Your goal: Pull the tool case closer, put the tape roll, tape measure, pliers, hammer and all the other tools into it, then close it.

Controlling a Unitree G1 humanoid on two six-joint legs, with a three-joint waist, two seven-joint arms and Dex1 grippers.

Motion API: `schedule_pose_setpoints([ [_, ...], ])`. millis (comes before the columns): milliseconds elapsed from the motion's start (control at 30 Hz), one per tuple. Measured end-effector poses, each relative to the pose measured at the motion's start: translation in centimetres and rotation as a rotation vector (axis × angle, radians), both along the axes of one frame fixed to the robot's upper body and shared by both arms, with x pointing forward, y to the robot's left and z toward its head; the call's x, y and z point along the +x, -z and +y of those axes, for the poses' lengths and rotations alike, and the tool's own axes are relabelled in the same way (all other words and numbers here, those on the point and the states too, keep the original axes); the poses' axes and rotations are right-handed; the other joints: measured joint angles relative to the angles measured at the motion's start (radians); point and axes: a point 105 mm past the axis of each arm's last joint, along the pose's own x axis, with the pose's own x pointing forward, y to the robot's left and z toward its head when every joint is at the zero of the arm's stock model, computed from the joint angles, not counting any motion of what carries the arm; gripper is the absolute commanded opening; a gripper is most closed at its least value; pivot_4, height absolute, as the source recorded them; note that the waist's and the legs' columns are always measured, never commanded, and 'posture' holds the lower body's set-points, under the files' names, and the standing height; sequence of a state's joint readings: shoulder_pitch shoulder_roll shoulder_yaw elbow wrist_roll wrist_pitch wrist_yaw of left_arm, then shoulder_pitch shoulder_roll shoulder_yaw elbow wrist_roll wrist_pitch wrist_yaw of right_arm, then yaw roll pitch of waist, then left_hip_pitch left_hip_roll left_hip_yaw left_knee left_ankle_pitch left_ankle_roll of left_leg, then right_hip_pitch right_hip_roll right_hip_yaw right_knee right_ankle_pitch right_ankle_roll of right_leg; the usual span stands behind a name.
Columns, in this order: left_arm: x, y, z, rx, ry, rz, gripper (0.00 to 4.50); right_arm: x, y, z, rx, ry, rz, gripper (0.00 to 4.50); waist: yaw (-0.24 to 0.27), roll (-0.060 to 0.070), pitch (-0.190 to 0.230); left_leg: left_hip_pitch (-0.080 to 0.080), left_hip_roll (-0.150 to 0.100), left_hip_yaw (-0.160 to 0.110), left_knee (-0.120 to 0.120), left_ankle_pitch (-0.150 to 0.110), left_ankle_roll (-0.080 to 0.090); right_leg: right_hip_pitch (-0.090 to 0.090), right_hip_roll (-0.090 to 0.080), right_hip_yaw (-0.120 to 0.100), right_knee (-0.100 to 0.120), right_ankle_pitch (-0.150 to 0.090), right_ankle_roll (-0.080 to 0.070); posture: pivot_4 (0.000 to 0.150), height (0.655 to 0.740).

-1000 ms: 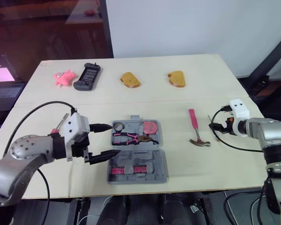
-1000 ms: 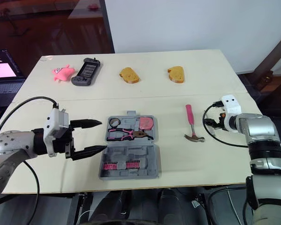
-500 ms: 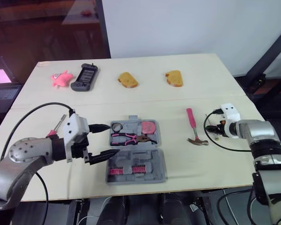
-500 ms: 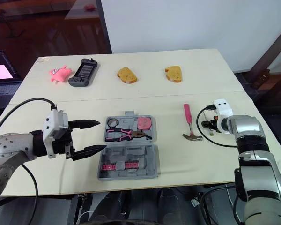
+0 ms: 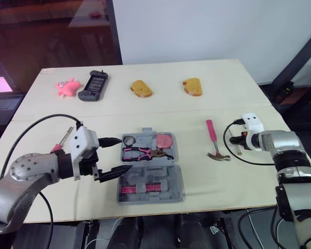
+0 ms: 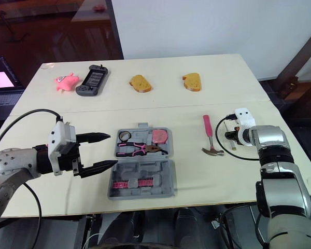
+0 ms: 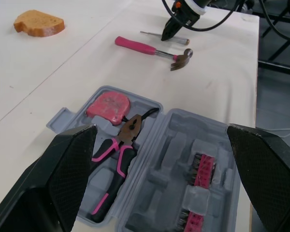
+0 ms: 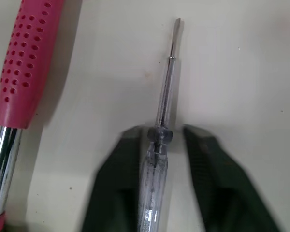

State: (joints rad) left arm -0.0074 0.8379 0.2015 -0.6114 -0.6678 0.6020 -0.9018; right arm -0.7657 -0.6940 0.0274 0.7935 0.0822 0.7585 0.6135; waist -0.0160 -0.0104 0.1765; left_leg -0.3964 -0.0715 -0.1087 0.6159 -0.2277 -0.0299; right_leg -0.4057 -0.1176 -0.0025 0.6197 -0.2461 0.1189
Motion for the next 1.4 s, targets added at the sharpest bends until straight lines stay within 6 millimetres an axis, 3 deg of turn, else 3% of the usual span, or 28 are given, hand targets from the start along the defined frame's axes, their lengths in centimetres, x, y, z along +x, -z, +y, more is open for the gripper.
schedule_pose_setpoints([
  [300, 0.1, 0.0, 0.1, 0.001, 0.009, 0.007, 4.50, -0.5, -0.4, 0.0, -0.001, 0.013, 0.025, 0.03, 0.002, 0.000, 0.000, 0.000, 0.000, 0.000, 0.000, 0.000, 0.000, 0.000, 0.000, 0.000, 0.000, 0.000, 0.000, 0.150, 0.7400],
  [433, 0.3, 0.0, 0.3, 0.002, 0.013, 0.010, 4.50, -0.9, -2.3, 0.1, -0.005, 0.016, 0.002, 0.03, 0.002, 0.001, 0.000, 0.000, 0.000, 0.000, 0.000, 0.000, 0.000, -0.001, 0.000, 0.000, 0.001, 0.000, 0.000, 0.150, 0.7400],
  [567, 0.6, 0.0, 0.4, 0.001, 0.026, 0.012, 4.50, -2.1, -5.1, 2.2, 0.032, -0.021, -0.050, 0.03, 0.002, 0.001, 0.000, 0.000, 0.001, -0.001, 0.000, 0.000, 0.000, -0.001, 0.000, 0.000, 0.002, 0.000, 0.000, 0.150, 0.7400],
  [700, 0.7, 0.3, 0.5, 0.004, 0.035, 0.019, 4.50, -4.2, -5.5, 5.1, 0.089, -0.035, -0.034, 0.03, 0.003, 0.001, 0.000, -0.001, 0.001, -0.001, 0.000, 0.000, 0.000, -0.002, 0.000, 0.000, 0.002, 0.000, 0.000, 0.150, 0.7400],
  [867, 1.1, 0.2, 0.5, 0.002, 0.049, 0.017, 4.50, -6.6, -4.2, 10.1, 0.186, -0.086, -0.019, 0.03, 0.006, 0.001, 0.000, -0.001, 0.001, -0.002, 0.000, 0.000, 0.000, -0.003, 0.000, 0.000, 0.005, 0.000, 0.001, 0.150, 0.7400],
  [933, 1.1, 0.4, 0.4, 0.001, 0.057, 0.028, 4.50, -8.0, -2.5, 12.4, 0.235, -0.110, -0.003, 0.03, 0.007, 0.001, 0.000, -0.001, 0.000, -0.002, 0.000, 0.000, 0.000, -0.003, -0.001, 0.000, 0.006, 0.000, 0.001, 0.150, 0.7400],
  [1000, 1.1, 0.6, 0.3, 0.001, 0.063, 0.037, 4.50, -9.2, -0.9, 13.4, 0.254, -0.102, 0.025, 0.03, 0.007, 0.001, 0.000, -0.001, 0.000, -0.002, 0.000, 0.000, 0.000, -0.003, -0.001, 0.000, 0.006, 0.000, 0.001, 0.150, 0.7400],
  [1400, 0.8, 0.9, 0.9, 0.019, 0.060, 0.057, 4.50, -12.0, 2.3, 12.7, 0.210, 0.019, 0.092, 0.03, 0.002, 0.001, 0.000, 0.000, 0.001, -0.002, 0.000, 0.000, 0.000, -0.005, -0.001, 0.001, 0.008, -0.001, 0.000, 0.150, 0.7400],
])
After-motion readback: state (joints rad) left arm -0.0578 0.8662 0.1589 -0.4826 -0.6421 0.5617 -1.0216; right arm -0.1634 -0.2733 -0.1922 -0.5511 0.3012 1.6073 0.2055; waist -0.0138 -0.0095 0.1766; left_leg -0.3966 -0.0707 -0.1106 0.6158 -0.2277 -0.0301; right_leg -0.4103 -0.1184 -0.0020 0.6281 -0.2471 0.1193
